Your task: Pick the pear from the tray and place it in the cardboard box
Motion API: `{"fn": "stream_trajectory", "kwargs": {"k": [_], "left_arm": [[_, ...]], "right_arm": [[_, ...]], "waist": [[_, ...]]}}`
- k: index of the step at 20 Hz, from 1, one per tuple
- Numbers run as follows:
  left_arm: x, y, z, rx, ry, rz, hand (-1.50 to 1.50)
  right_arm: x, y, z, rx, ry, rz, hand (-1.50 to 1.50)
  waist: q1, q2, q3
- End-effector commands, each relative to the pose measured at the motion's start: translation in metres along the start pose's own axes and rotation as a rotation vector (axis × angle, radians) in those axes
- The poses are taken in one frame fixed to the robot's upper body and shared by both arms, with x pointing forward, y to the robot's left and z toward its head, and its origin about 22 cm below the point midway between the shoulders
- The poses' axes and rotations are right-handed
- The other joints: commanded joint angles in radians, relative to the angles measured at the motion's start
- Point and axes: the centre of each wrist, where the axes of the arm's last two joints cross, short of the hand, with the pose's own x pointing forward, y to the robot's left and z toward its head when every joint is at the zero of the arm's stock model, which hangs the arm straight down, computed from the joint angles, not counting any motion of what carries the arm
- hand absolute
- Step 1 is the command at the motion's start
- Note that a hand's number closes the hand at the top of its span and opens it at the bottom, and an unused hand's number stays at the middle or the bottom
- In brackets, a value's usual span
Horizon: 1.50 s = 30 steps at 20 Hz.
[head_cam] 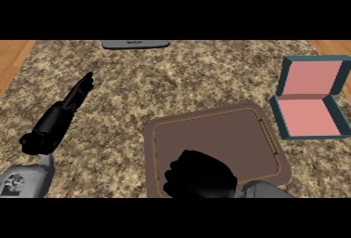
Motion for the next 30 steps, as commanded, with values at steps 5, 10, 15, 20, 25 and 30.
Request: {"fn": "stream_trajectory", "kwargs": {"k": [5, 10, 15, 20, 25, 30], "left_arm": [[0.0, 0.006, 0.009, 0.027, -0.001, -0.003, 0.0], [0.0, 0.013, 0.007, 0.035, 0.003, -0.003, 0.0], [0.003, -0.012, 0.001, 0.021, -0.022, -0.015, 0.0], [0.015, 0.012, -0.009, -0.017, -0.035, -0.005, 0.0], [0.014, -0.006, -0.008, -0.052, -0.056, -0.019, 0.0], [0.007, -0.011, -0.011, -0.059, -0.057, 0.0, 0.0]], "right_arm": [[0.018, -0.053, 0.111, -0.209, -0.261, 0.176, 1.5], [-0.005, -0.067, 0.155, -0.469, -0.014, 0.011, 1.5], [-0.041, -0.099, 0.2, -0.585, 0.179, -0.078, 1.5], [-0.086, -0.136, 0.236, -0.692, 0.293, -0.155, 1.5], [-0.137, -0.17, 0.263, -0.654, 0.407, -0.049, 1.5], [-0.166, -0.144, 0.26, -0.392, 0.503, -0.014, 1.5]], "waist": [[-0.032, 0.013, 0.0], [-0.04, 0.024, 0.0], [-0.001, 0.028, -0.003], [0.039, 0.03, -0.005], [0.069, 0.036, -0.005], [0.075, 0.039, -0.005]]}}
